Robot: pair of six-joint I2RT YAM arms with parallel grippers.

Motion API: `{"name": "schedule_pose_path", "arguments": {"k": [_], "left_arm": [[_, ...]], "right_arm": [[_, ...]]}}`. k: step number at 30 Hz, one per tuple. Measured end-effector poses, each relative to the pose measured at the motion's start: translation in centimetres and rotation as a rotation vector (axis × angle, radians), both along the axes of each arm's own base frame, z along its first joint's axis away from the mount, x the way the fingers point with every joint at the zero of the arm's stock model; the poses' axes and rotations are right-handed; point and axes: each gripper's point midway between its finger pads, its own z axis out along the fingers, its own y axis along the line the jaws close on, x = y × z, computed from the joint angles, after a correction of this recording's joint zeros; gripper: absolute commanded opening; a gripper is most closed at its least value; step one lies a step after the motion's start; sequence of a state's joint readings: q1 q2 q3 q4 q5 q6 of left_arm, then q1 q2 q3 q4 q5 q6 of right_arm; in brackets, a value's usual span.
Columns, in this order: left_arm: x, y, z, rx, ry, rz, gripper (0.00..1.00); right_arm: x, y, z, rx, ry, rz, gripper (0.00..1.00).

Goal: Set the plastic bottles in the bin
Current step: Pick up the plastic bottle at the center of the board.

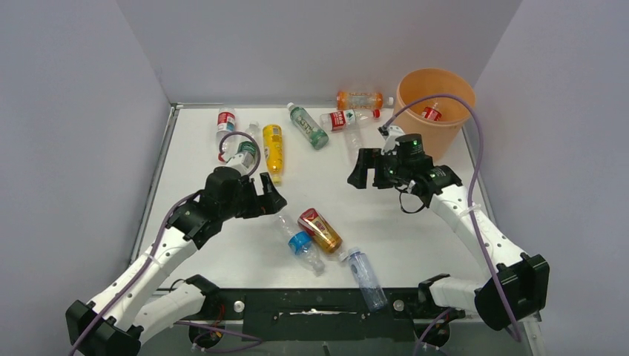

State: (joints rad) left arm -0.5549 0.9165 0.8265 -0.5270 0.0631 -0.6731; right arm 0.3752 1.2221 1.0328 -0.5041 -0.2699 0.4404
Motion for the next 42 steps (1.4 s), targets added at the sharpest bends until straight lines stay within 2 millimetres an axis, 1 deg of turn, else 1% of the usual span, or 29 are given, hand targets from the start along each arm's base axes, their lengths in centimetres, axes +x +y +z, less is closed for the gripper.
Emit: {"name": "schedule_pose_path", "arguments": {"k": [5, 9, 11, 13, 15, 18, 21, 24, 27, 31, 33, 39, 42], "left_arm": [[-0.1, 0.0, -1.2, 0.029, 0.054, 0.000, 0.91], [-0.1, 0.0, -0.9, 0.015, 0.052, 0.009, 0.91], [-0.2, -0.1, -0.6, 0.002, 0.050, 0.016, 0.91], [-0.2, -0.2, -0.2, -0.019, 0.047, 0.026, 0.91], [-0.1, -0.4, -0.1, -0.038, 0.044, 0.027, 0.91], [-0.3, -0.7, -0.5, -0.045, 0.064, 0.020, 0.91], [-0.3, -1.0, -1.1, -0.035, 0.087, 0.012, 0.91], [-0.3, -1.0, -1.4, -0.026, 0.093, 0.008, 0.91], [-0.3, -1.0, -1.6, -0.010, 0.095, -0.003, 0.91], [-0.1, -1.1, -2.2, 0.016, 0.104, -0.016, 0.91], [-0.1, -1.1, -2.2, 0.018, 0.100, -0.022, 0.91], [-0.1, -1.4, -2.0, 0.010, 0.093, -0.036, 0.91], [-0.1, -1.4, -2.0, 0.014, 0.090, -0.042, 0.91]], "right_arm": [[-0.2, 0.0, 0.8, -0.084, 0.017, 0.034, 0.98], [-0.9, 0.0, 0.6, -0.115, 0.026, 0.065, 0.98], [-1.5, 0.0, 0.0, -0.118, 0.027, 0.078, 0.98], [-2.6, -0.3, -1.2, -0.118, 0.034, 0.085, 0.98], [-4.1, -0.7, -2.8, -0.116, 0.047, 0.090, 0.98], [-6.1, -1.0, -5.0, -0.099, 0.074, 0.087, 0.98], [-7.4, -0.9, -6.4, -0.078, 0.091, 0.086, 0.98], [-8.2, -0.1, -7.4, -0.078, 0.107, 0.111, 0.98], [-7.9, 0.6, -7.4, -0.075, 0.088, 0.120, 0.98], [-7.0, 0.9, -7.4, -0.080, 0.076, 0.105, 0.98], [-6.5, 1.0, -7.3, -0.083, 0.070, 0.095, 0.98], [-5.4, 2.2, -6.0, -0.089, 0.032, 0.110, 1.00], [-5.1, 3.1, -5.9, -0.105, 0.020, 0.142, 0.97]]}}
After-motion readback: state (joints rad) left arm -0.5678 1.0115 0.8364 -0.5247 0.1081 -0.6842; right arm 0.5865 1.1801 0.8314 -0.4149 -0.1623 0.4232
